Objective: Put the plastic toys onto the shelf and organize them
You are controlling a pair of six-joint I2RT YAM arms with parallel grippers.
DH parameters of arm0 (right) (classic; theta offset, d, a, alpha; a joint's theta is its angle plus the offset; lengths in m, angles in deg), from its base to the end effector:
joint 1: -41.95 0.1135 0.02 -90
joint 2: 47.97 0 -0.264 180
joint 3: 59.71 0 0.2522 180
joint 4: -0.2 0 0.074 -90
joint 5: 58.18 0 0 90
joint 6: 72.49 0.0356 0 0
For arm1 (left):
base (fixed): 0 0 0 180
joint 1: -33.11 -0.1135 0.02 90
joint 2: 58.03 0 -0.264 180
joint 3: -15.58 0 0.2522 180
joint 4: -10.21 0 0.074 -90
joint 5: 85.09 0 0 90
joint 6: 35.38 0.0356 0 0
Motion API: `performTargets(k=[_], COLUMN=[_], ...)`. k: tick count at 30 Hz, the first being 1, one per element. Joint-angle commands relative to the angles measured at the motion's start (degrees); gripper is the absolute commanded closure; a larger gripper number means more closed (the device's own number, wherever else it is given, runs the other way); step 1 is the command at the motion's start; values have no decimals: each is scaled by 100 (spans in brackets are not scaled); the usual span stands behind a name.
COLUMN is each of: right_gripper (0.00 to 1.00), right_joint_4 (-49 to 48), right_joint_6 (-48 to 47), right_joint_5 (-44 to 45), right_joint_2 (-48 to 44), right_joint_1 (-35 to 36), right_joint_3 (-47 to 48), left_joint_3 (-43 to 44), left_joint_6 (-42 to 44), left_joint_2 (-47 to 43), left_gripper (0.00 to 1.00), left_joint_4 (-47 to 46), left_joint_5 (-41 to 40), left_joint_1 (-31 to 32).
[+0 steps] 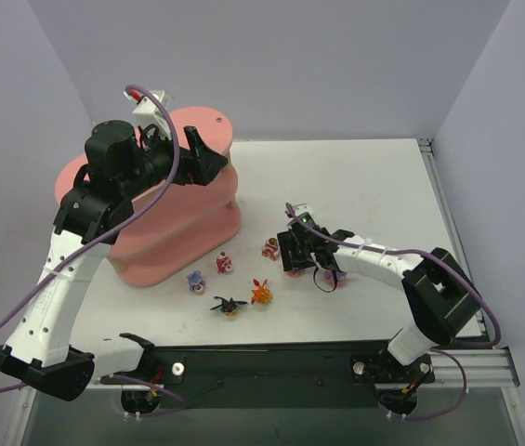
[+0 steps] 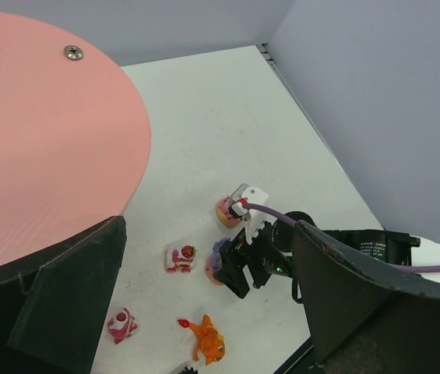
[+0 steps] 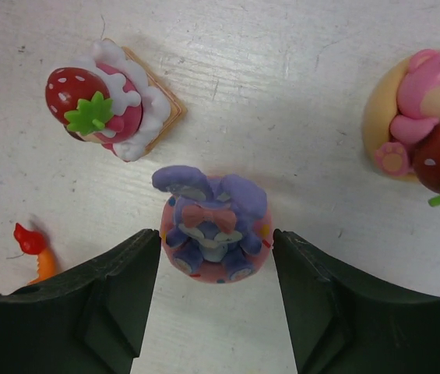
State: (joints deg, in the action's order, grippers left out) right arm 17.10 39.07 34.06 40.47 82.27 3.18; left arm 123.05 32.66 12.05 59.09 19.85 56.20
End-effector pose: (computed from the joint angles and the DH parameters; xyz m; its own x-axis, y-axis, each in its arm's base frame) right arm 0.2458 0.2068 0.1947 -0.7081 -0.1193 -0.6959 -0.3918 0.8864 0.2466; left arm 0.2141 -0.1013 0.4933 -0.3986 -0.2229 -0.8897 0.4984 0.7616 -0.4141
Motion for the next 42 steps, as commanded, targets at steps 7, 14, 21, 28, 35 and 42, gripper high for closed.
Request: performTargets(k=[7, 14, 21, 28, 35, 42], right_gripper=[44, 100, 100, 100, 100, 100], right_joint_4=[-524, -340, 853, 1180, 943, 724], right_joint_6=[23, 120, -107, -713, -1294, -1699], right_joint_5=[576, 663, 761, 497, -109, -461], right_joint_2=[577, 34, -863, -698, 452, 1350], right_joint_1=[64, 82, 82, 82, 134, 494], right_joint_3=[-8, 184, 1640, 3795, 5791, 7233], left_joint_3=[420, 473, 508, 552, 192, -125], left_joint_6=[244, 332, 297, -36, -318, -283], left_joint_2=[-30, -39, -56, -100, -486, -908], left_gripper=[3, 3, 3, 3, 3, 3], left_joint_4=[320, 426, 532, 883, 927, 787], left_joint_5=[-861, -1274, -1766, -2600, -2971, -3093], left_joint_1=[-15, -15, -24, -164, -472, -507])
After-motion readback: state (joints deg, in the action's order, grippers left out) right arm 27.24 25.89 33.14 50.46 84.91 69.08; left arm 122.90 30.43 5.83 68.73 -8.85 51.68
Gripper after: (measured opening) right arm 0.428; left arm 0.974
